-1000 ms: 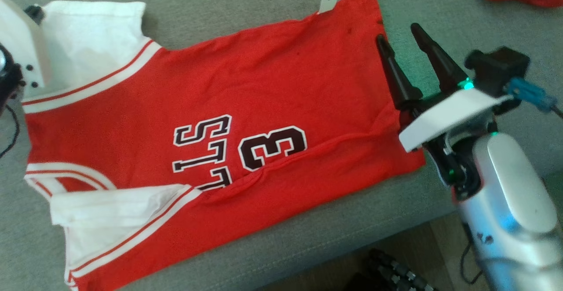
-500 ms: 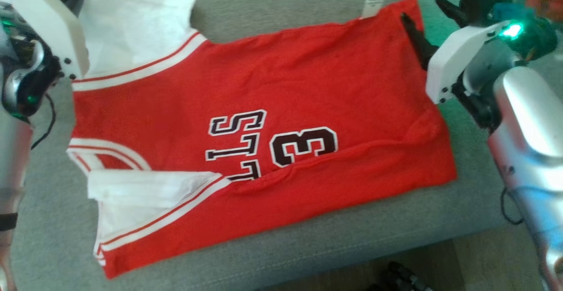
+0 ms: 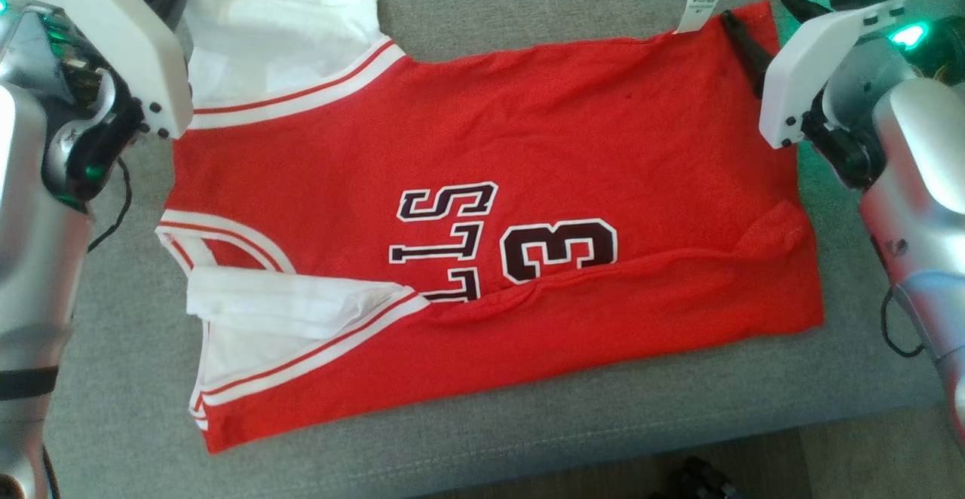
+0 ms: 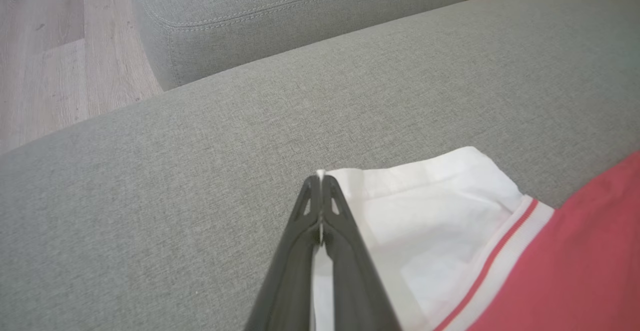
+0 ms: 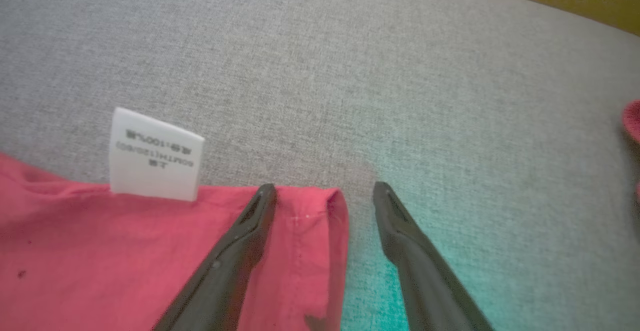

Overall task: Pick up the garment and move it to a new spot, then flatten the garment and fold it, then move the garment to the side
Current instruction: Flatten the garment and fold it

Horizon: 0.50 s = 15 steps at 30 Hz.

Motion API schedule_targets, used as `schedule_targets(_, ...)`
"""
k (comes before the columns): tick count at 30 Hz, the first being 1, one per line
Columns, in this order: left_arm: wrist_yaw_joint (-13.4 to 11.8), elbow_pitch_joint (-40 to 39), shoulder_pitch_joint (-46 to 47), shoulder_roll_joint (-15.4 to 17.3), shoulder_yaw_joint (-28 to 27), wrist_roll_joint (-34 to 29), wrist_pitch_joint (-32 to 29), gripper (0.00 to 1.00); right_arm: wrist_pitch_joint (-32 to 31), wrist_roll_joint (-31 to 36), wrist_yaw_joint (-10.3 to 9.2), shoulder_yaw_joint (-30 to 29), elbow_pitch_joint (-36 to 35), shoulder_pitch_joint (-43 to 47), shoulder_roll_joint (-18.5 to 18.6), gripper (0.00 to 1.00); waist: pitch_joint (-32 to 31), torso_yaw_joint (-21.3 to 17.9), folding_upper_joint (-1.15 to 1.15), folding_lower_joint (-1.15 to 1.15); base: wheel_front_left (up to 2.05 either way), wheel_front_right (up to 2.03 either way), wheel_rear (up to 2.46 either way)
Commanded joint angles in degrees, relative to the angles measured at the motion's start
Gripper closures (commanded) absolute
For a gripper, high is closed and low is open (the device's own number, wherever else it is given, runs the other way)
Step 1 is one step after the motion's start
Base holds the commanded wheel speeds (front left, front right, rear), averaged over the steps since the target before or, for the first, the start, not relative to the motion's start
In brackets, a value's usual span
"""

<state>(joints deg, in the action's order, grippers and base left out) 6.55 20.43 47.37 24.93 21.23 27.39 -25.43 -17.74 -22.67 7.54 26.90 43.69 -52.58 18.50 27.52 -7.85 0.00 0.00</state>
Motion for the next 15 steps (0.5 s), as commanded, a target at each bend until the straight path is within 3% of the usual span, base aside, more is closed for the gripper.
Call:
schedule_targets(1, 0.06, -2.3, 3.13, 2.08, -2.08, 0.5, 0.34, 1.0, -0.48, -0.92, -0.05, 1.32, -0.47, -0.19, 0.62, 0.25, 0.07, 0.18, 0.0, 0.0, 0.0, 0.0, 0.0)
schedule_targets(2, 0.07, -2.35, 3.18, 2.0, -1.99, 0.56, 0.4, 1.0, -0.54, -1.53, -0.05, 1.94, -0.1, -0.48, 0.85, 0.48, 0.1, 0.27, 0.0, 0.0, 0.0, 0.0, 0.0)
schedule_targets(4, 0.08, -2.47, 3.27, 1.9, -1.89, 0.7, 0.63, 1.0, -0.68, -2.65, -0.05, 3.18, 0.51, -0.97, 1.32, 0.73, 0.13, 0.38, 0.0, 0.0, 0.0, 0.0, 0.0)
schedule_targets(5, 0.09, -2.52, 3.29, 1.88, -1.89, 0.77, 0.81, 1.0, -0.58, -3.2, -0.05, 3.72, 0.72, -1.16, 1.56, 0.96, 0.1, 0.39, 0.0, 0.0, 0.0, 0.0, 0.0)
schedule_targets(6, 0.09, -2.57, 3.28, 1.87, -1.9, 0.85, 0.97, 1.0, -0.43, -3.72, -0.05, 4.25, 0.89, -1.29, 1.79, 1.0, 0.02, 0.39, 0.0, 0.0, 0.0, 0.0, 0.0)
schedule_targets(15, -1.39, -5.67, -0.59, 1.68, -5.31, 3.75, 6.14, 1.0, 5.54, -7.83, -0.05, 7.39, -0.38, -0.72, 3.25, 1.0, -1.77, 0.09, 0.0, 0.0, 0.0, 0.0, 0.0)
